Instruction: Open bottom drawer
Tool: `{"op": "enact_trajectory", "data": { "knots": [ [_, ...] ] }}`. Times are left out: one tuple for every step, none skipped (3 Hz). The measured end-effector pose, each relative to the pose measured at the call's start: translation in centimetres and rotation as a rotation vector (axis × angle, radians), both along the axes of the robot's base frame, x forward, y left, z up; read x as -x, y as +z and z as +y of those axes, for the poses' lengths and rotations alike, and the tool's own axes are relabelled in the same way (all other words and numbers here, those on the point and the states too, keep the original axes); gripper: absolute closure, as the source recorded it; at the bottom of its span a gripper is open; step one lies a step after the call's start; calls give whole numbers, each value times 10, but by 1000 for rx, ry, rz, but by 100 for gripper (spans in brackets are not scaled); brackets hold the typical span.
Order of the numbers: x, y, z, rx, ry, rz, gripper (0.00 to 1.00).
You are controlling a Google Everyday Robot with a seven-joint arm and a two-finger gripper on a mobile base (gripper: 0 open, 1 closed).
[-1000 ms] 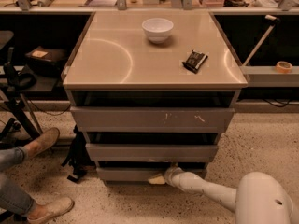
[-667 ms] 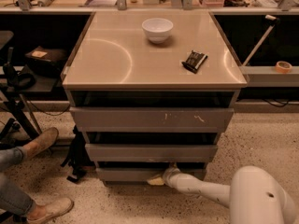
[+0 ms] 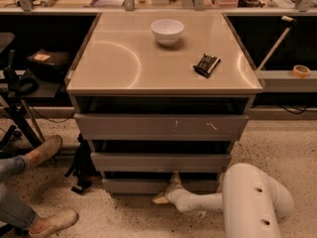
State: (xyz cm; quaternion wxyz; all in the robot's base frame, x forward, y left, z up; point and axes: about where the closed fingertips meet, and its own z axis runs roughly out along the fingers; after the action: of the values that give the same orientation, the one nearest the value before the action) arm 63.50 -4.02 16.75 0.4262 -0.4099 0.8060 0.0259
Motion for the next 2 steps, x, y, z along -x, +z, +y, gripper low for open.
{"op": "enact_trajectory", "data": {
  "knots": [
    [0, 0, 0, -1, -2, 1, 19],
    [0, 0, 0, -1, -2, 1, 42]
  ]
}}
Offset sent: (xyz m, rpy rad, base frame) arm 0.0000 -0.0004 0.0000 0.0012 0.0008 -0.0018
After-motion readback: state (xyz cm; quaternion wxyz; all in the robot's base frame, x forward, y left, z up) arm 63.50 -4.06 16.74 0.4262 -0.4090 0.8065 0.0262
